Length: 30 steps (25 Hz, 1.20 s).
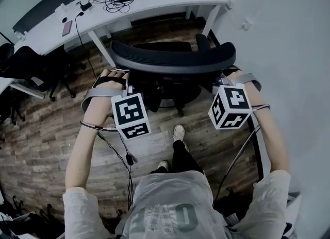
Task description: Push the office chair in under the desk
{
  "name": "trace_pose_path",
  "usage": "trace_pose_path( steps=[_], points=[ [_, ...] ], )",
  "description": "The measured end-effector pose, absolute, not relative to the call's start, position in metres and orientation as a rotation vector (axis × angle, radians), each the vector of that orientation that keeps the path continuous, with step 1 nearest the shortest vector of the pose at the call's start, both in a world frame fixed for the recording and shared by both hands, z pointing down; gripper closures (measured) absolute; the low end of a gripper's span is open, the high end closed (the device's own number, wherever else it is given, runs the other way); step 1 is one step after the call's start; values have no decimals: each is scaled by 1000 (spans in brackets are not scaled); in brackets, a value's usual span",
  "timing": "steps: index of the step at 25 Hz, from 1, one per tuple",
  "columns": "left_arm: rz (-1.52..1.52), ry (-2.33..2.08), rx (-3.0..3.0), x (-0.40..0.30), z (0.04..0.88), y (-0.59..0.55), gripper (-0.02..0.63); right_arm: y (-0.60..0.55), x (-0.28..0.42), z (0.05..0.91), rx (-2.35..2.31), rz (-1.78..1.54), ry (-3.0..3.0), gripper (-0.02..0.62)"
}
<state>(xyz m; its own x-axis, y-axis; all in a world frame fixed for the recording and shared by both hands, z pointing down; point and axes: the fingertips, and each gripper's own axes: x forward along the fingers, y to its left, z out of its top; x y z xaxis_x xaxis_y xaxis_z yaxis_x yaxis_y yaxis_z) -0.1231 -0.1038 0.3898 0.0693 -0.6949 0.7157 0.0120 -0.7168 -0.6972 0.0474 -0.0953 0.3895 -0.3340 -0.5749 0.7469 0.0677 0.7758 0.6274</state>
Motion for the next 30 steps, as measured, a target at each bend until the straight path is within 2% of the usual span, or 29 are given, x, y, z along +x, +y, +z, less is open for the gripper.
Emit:
trace_pose_path(
  steps=[30],
  points=[
    [-1837,756,-1724,-140,389,-421,468,-409,31,387,269,-720,-1903,495]
  ],
)
